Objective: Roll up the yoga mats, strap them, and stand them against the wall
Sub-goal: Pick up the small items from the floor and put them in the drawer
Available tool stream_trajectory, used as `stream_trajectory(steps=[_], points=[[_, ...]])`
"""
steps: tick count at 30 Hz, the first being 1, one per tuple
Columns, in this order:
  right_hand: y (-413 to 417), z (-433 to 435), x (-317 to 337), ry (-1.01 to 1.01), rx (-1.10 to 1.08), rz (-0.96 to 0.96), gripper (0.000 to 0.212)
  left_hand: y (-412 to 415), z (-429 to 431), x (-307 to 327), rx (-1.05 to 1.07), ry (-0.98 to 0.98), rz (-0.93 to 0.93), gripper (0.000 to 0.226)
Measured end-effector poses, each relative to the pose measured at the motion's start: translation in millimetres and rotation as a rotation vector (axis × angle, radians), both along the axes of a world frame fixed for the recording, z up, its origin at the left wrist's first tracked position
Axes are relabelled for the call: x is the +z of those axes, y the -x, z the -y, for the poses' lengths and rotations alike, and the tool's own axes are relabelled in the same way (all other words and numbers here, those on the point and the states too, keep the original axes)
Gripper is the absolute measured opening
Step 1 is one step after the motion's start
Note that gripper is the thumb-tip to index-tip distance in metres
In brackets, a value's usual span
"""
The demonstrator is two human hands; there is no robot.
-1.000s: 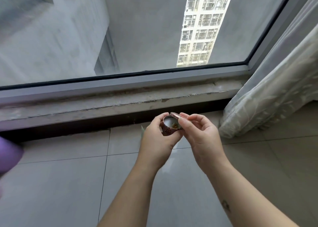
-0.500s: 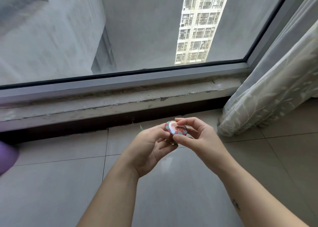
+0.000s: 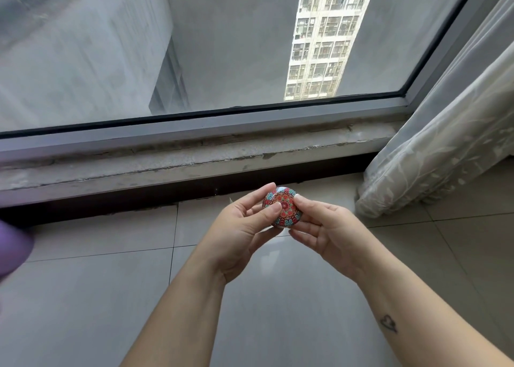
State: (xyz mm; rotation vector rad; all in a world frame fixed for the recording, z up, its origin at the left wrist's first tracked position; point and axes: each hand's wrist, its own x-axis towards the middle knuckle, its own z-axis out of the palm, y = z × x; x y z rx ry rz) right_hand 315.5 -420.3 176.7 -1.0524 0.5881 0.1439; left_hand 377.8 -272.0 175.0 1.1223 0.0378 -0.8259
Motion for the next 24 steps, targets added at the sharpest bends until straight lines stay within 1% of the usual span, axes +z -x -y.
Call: stream_trajectory(steps=[3,8,12,15,18,20,22,23,24], points=[[-2,-2,3,0.054,-0.004,0.04,0.043,2,-2,2,0.027,0.034,0.003,0.053],[-1,-4,5,0.165,-0.014,0.113,0.038,3,0,3,0.064,0.024,0.024,0.045],[0,-4,4,0.194,-0.039,0.131,0.042,4,0,3,0.041,0.022,0.077,0.045],[1,-6,1,0.2,-0.053,0.138,0.044,4,-5,3,-0.004,0.015,0.155,0.042],[0,-11,-3,0.157,-0.023,0.08,0.033,3,-14,1,-0.107,-0.119,0.24,0.033],[0,-18,-8,0.227,0.037,0.039,0.022,4,-21,-1,-0.18,-0.205,0.222,0.031],[-2,-31,-15,0.366,0.126,0.055,0.013,2,-30,-2,-0.169,-0.28,0.178,0.029],[-4,-37,-18,0.395,0.171,0.069,0.012,0,-34,-3,-0.135,-0.319,0.167,0.026],[-7,-43,-20,0.383,0.215,0.07,0.014,-3,-41,-5,-0.099,-0.359,0.16,0.023]])
